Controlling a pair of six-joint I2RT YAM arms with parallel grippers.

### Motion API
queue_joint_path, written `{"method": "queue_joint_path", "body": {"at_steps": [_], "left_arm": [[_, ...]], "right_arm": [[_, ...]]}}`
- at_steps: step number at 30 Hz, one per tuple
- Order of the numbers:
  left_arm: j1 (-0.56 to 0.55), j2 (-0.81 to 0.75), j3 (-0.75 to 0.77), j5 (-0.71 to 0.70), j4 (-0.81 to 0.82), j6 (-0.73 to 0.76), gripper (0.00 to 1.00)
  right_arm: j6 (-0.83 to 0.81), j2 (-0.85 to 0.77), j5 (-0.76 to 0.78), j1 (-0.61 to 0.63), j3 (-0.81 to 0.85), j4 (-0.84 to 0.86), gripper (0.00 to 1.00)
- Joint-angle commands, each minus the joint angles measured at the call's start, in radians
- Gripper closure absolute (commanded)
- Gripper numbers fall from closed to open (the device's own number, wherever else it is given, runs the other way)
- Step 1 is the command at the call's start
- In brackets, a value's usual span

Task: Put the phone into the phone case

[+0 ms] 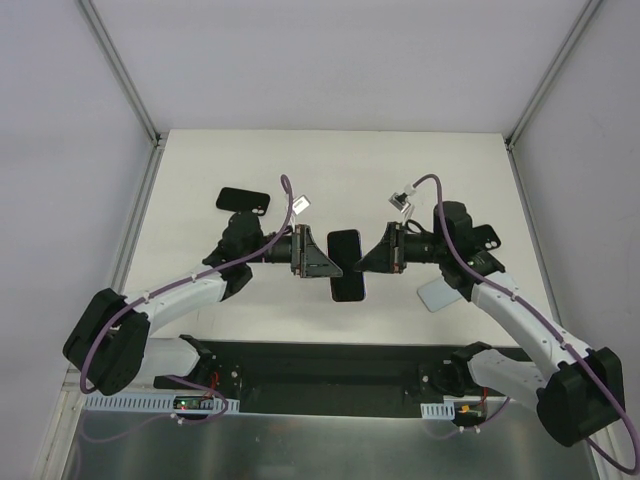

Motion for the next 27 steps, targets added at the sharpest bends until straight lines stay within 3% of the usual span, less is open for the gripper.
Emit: {"method": "queue_joint_path", "body": {"at_steps": [1,4,6,8,12,13,17,21,27], "left_arm": [[-0.032,0.030,-0.015,0.032,0.169,-0.068,0.41],[-0.038,0.062,-0.039,0.036,0.317,-0.152,0.50],[-0.038,0.086,-0.059,0.044,0.444,-0.200,0.66],[-0.036,0.100,-0.065,0.053,0.498,-0.252,0.84],[-0.036,0.113,-0.062,0.056,0.534,-0.271,1.00],[-0.035,0.111,-0.062,0.055,0.537,-0.269,1.00],[-0.032,0.085,-0.056,0.044,0.508,-0.240,1.00],[-0.030,0.057,-0.036,0.030,0.404,-0.167,1.00],[-0.030,0.077,-0.021,0.036,0.396,-0.162,1.00]], "right_arm": [[0.080,-0.050,-0.051,0.030,-0.014,0.149,0.97],[0.094,-0.048,-0.048,0.037,-0.025,0.167,0.96],[0.102,-0.046,-0.039,0.040,-0.028,0.167,0.95],[0.100,-0.048,-0.039,0.041,-0.035,0.166,0.86],[0.082,-0.069,-0.045,0.047,-0.081,0.167,0.57],[0.080,-0.076,-0.042,0.049,-0.095,0.167,0.49],[0.076,-0.115,-0.030,0.057,-0.176,0.172,0.45],[0.086,-0.168,-0.017,0.057,-0.242,0.204,0.51],[0.125,-0.195,0.016,0.060,-0.246,0.223,0.60]]}}
